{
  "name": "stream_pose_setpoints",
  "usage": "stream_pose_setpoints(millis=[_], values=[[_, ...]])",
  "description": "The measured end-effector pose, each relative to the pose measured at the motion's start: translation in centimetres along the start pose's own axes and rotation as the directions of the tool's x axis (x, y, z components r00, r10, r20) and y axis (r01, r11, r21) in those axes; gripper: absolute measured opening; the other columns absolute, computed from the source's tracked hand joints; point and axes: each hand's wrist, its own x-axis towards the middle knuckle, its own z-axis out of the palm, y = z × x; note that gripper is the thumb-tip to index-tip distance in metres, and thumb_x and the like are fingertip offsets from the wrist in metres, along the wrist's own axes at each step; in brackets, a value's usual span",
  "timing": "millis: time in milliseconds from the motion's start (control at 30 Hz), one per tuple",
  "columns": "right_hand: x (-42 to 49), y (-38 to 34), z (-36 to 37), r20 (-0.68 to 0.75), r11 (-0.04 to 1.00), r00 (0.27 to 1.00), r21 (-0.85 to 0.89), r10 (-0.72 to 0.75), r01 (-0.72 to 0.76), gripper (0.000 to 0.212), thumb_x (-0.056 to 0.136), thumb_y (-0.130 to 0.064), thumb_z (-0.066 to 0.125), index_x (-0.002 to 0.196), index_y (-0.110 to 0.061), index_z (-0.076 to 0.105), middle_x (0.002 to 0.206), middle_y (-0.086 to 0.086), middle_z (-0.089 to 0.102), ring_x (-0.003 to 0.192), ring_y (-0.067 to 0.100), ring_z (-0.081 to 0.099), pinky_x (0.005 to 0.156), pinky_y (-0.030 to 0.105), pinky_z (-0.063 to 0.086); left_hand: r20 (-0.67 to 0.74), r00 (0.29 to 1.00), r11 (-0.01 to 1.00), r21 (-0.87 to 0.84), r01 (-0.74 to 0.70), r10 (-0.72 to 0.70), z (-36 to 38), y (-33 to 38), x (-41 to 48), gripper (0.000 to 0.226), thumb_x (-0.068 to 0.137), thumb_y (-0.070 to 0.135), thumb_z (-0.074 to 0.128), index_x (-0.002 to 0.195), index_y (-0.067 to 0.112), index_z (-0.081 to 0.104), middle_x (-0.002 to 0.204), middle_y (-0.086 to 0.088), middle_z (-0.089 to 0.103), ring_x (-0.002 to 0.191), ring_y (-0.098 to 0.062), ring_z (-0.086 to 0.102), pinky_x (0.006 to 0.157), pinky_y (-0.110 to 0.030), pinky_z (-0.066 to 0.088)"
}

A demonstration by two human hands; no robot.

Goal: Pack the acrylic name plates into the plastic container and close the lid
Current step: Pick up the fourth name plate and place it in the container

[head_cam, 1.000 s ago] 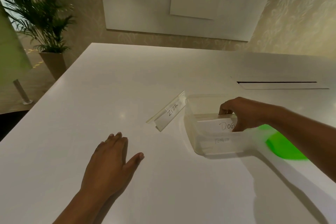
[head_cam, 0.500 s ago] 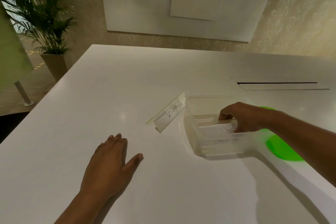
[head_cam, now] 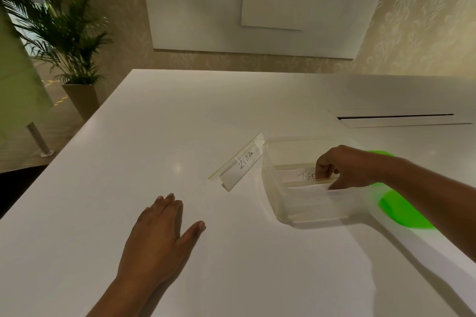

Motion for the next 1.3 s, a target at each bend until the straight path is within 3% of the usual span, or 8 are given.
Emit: stream_pose_setpoints(millis=[300, 400, 533, 733, 867, 1000, 1200, 1300], values=[[-0.2, -0.1, -0.3, -0.042, 0.999, 0.999, 0.039, 0.009, -0.008, 0.019, 0.072, -0.031, 0.081, 0.087, -0.029, 0.07, 0.084, -0.016, 0.067, 0.078, -0.004, 0.063, 0.073, 0.018, 0.052, -0.007, 1.0, 1.0, 0.005, -0.001, 0.001, 0.0, 0.1, 0.0, 0.08, 0.084, 0.072, 0.042, 0.141, 0.016, 0.049, 0.154, -0.002, 0.041, 0.145, -0.019, 0.029, 0.116, -0.038, 0.023], [-0.4, -0.6, -0.8, -0.108, 0.998, 0.994, 0.054, -0.004, 0.01, 0.014, 0.073, -0.034, 0.08, 0.081, -0.033, 0.068, 0.082, -0.016, 0.069, 0.076, -0.007, 0.062, 0.066, 0.012, 0.049, -0.013, 1.0, 1.0, 0.014, -0.005, 0.005, 0.1, 0.1, 0.0, 0.078, 0.084, 0.071, 0.045, 0.138, 0.015, 0.051, 0.153, -0.003, 0.042, 0.145, -0.02, 0.03, 0.116, -0.038, 0.024], [-0.8, -2.2, -1.7, -0.275, 0.997, 0.961, 0.071, -0.017, 0.039, 0.017, 0.074, -0.036, 0.079, 0.088, -0.03, 0.07, 0.082, -0.019, 0.068, 0.078, -0.007, 0.063, 0.075, 0.024, 0.055, -0.023, 1.0, 1.0, 0.005, 0.002, -0.002, 0.2, 0.0, 0.0, 0.078, 0.084, 0.071, 0.044, 0.139, 0.016, 0.05, 0.154, -0.002, 0.041, 0.145, -0.019, 0.03, 0.116, -0.037, 0.024], [-2.6, -8.7, -1.1, -0.617, 0.96, 0.782, 0.152, -0.092, 0.234, 0.024, 0.076, -0.039, 0.074, 0.097, -0.03, 0.069, 0.092, -0.022, 0.065, 0.089, 0.0, 0.063, 0.076, 0.022, 0.053, -0.031, 0.999, 1.0, -0.01, -0.005, 0.005, 0.2, 0.0, -0.2, 0.076, 0.085, 0.071, 0.042, 0.139, 0.017, 0.048, 0.155, -0.001, 0.039, 0.146, -0.017, 0.026, 0.117, -0.035, 0.02], [-4.3, -13.6, 2.1, -0.72, 0.929, 0.66, 0.057, -0.216, 0.367, 0.022, 0.082, -0.028, 0.071, 0.103, -0.019, 0.069, 0.104, -0.006, 0.069, 0.099, 0.015, 0.065, 0.086, 0.036, 0.051, -0.026, 1.0, 1.0, -0.023, 0.001, -0.001, 0.3, -0.1, -0.1, 0.08, 0.085, 0.072, 0.04, 0.144, 0.018, 0.044, 0.158, 0.001, 0.033, 0.147, -0.015, 0.021, 0.118, -0.034, 0.015], [-5.7, -17.2, 6.4, -0.771, 0.886, 0.553, -0.032, -0.317, 0.463, 0.016, 0.088, -0.017, 0.06, 0.098, -0.014, 0.072, 0.108, -0.002, 0.071, 0.105, 0.017, 0.063, 0.089, 0.036, 0.048, -0.028, 1.0, 1.0, -0.023, 0.003, -0.003, 0.3, -0.1, 0.0, 0.081, 0.084, 0.074, 0.039, 0.143, 0.018, 0.045, 0.157, 0.0, 0.035, 0.147, -0.016, 0.023, 0.118, -0.034, 0.016], [-5.1, -18.7, 11.7, -0.607, 0.932, 0.755, 0.063, -0.248, 0.356, 0.032, 0.09, -0.019, 0.062, 0.122, -0.018, 0.065, 0.138, -0.003, 0.056, 0.126, 0.013, 0.052, 0.1, 0.035, 0.046, -0.034, 0.999, 1.0, -0.011, 0.003, -0.003, 0.3, -0.1, -0.2, 0.08, 0.084, 0.074, 0.039, 0.141, 0.018, 0.047, 0.155, -0.001, 0.038, 0.145, -0.018, 0.028, 0.116, -0.034, 0.019], [-4.6, -18.2, 13.1, -0.489, 0.945, 0.839, 0.08, -0.24, 0.317, 0.043, 0.099, -0.024, 0.047, 0.142, -0.02, 0.046, 0.154, -0.006, 0.033, 0.141, 0.007, 0.028, 0.114, 0.031, 0.028, -0.027, 1.0, 1.0, -0.004, 0.002, -0.002, 0.4, -0.1, -0.2, 0.081, 0.084, 0.074, 0.037, 0.142, 0.018, 0.045, 0.156, -0.001, 0.037, 0.146, -0.018, 0.027, 0.116, -0.034, 0.016]])
